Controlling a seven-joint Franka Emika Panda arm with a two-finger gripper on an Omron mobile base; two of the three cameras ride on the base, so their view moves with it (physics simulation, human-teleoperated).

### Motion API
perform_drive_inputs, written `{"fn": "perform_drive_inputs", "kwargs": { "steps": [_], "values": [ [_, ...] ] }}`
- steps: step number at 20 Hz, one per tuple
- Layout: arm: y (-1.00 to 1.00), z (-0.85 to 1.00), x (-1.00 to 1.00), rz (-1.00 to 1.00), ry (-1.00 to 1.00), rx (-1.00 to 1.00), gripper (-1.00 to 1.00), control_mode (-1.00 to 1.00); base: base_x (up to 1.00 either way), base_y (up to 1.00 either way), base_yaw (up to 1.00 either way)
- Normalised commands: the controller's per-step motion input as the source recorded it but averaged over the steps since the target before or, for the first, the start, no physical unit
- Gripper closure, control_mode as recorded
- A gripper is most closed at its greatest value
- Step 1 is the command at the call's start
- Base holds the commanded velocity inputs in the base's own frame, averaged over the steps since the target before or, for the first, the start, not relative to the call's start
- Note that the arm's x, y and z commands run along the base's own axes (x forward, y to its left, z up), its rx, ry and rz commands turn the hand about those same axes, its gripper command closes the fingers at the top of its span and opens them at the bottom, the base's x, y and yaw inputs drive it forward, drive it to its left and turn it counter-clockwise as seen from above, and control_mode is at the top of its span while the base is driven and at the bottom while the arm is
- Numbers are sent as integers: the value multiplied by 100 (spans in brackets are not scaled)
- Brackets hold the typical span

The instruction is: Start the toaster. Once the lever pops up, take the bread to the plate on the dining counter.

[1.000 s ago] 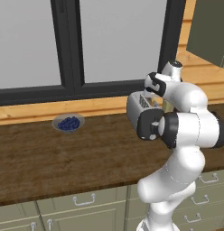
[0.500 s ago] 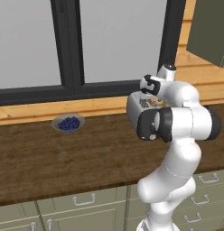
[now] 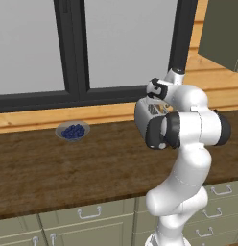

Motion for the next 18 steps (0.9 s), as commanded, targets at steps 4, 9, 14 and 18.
{"fn": "perform_drive_inputs", "kwargs": {
  "steps": [4,9,14,18],
  "values": [
    [0,-5,0,0,0,0,100,-100,0,0,0],
    [0,-3,0,0,0,0,100,-100,0,0,0],
    [0,-1,0,0,0,0,100,-100,0,0,0],
    [-4,5,0,1,-1,0,100,-100,0,0,0]
  ]
}}
